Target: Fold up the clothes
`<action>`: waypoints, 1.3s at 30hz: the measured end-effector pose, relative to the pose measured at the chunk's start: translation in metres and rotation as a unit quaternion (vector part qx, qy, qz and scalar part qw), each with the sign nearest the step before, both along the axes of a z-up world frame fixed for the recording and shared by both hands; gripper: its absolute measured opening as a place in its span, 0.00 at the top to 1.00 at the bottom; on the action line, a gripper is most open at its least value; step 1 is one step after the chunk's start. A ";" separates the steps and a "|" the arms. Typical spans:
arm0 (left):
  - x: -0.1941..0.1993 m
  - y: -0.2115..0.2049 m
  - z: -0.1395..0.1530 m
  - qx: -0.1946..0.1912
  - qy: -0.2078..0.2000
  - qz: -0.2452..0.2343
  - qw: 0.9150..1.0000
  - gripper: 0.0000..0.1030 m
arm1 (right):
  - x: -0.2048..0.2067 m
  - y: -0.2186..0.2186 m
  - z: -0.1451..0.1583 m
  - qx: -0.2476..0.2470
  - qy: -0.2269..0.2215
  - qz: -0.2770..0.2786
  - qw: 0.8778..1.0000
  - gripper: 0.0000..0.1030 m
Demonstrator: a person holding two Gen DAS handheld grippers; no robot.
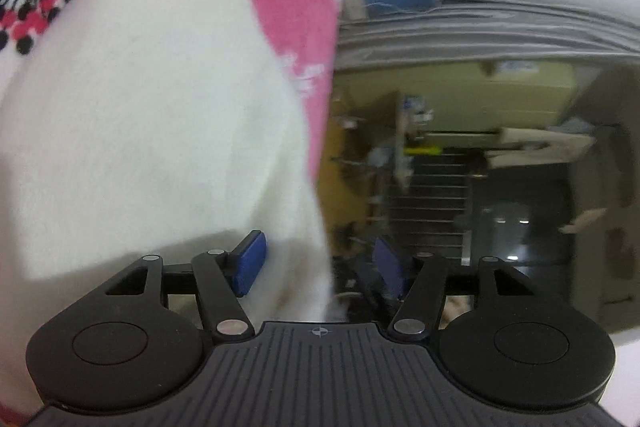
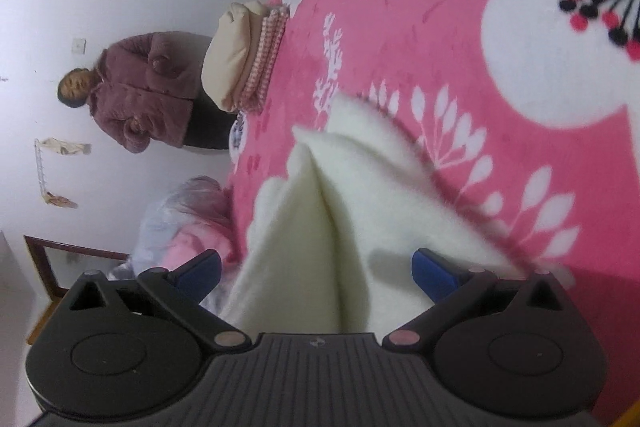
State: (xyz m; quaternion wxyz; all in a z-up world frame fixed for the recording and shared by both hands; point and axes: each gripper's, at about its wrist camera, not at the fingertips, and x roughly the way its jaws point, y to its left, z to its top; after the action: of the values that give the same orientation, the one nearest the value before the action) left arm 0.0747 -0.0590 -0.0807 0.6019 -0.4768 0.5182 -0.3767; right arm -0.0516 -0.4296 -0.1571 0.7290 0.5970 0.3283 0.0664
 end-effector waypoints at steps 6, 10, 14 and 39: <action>-0.015 0.029 0.046 -0.058 -0.084 -0.010 0.995 0.40 | 0.006 0.002 -0.002 0.022 -0.001 0.019 1.000 0.00; -0.032 0.066 0.066 0.079 -0.174 0.009 0.982 0.40 | 0.014 0.011 0.004 0.014 0.007 0.062 0.998 0.00; -0.057 0.091 0.059 0.266 -0.230 0.023 0.936 0.40 | 0.033 0.033 0.019 -0.059 0.026 0.149 0.987 0.06; -0.045 0.009 0.016 0.395 -0.332 -0.031 0.856 0.40 | 0.057 0.038 0.049 -0.256 -0.090 0.275 0.922 0.72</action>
State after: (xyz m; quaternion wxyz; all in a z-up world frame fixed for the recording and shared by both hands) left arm 0.0297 -0.0502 -0.0646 0.8640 -0.0289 0.4072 -0.2948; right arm 0.0059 -0.3913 -0.1083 0.8367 0.2678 0.4181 0.2311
